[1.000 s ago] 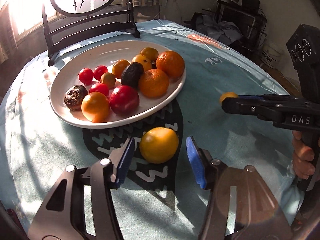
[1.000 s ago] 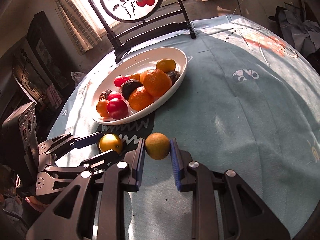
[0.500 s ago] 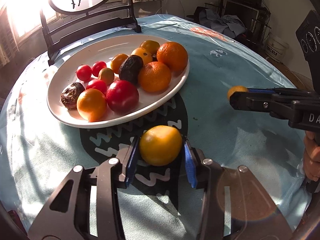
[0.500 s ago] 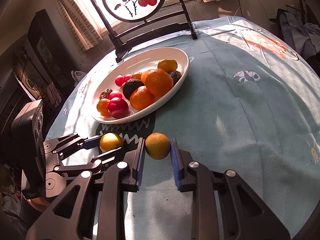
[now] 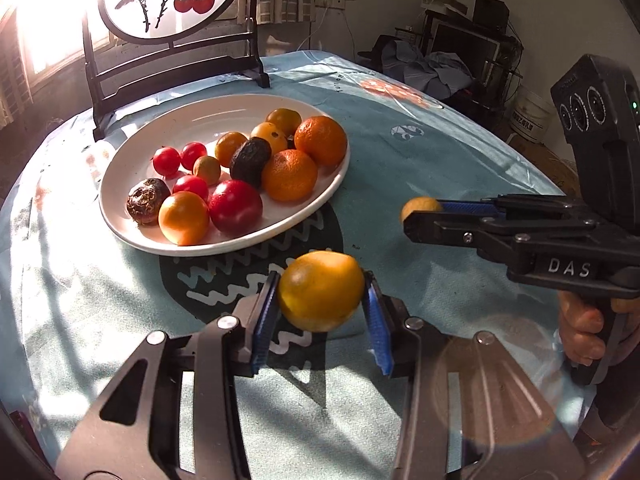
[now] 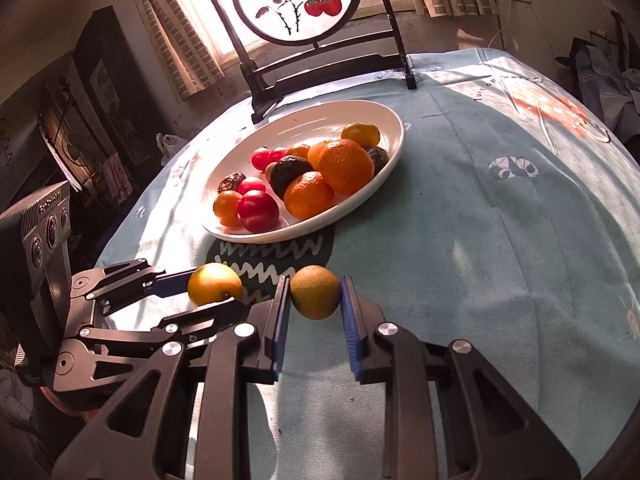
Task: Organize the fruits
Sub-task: 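Release both held oranges into the plate with both tools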
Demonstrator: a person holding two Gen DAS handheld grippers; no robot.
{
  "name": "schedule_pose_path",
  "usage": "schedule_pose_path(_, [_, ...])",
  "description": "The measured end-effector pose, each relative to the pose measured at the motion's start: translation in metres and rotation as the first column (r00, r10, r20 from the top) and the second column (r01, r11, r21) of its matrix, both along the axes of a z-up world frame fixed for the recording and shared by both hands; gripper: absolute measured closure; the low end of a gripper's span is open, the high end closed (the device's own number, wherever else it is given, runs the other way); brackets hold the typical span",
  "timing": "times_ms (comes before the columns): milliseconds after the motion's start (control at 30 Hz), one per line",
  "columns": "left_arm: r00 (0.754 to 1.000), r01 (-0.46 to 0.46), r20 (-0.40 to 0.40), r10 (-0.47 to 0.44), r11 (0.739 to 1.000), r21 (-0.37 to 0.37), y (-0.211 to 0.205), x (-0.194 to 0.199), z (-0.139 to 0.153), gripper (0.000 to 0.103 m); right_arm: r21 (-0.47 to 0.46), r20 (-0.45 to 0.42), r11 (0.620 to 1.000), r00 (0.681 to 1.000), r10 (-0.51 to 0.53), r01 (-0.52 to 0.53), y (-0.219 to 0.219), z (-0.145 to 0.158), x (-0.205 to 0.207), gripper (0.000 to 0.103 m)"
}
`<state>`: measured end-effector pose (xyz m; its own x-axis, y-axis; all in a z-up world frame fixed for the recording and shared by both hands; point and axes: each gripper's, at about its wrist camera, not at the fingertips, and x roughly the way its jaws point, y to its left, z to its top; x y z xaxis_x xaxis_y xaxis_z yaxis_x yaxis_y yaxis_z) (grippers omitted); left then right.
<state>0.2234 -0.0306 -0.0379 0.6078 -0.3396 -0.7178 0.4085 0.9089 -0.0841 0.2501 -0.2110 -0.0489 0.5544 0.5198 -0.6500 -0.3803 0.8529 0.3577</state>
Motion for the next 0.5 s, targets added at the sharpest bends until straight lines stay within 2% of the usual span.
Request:
schedule_pose_path(133, [0.998, -0.036, 0.041, 0.038, 0.998, -0.052, 0.013, 0.006, 0.023, 0.061, 0.008, 0.072, 1.0, 0.997, 0.026, -0.026, 0.009, 0.019, 0.005, 0.078])
schedule_pose_path(267, [0.988, -0.12, 0.086, 0.126, 0.99, -0.072, 0.025, 0.035, 0.047, 0.061, 0.014, 0.15, 0.999, 0.988, 0.036, -0.039, 0.023, 0.045, 0.031, 0.078])
schedule_pose_path(367, [0.972, -0.21, 0.095, 0.217, 0.975, -0.079, 0.037, 0.067, 0.056, 0.061, 0.021, 0.172, 0.999, 0.985, 0.029, -0.033, 0.034, 0.054, 0.06, 0.078])
schedule_pose_path(500, [0.947, -0.312, 0.059, 0.317, 0.947, -0.074, 0.052, 0.112, 0.053, 0.061, 0.029, 0.152, 0.999, 0.988, 0.017, -0.022, 0.046, 0.052, 0.101, 0.078])
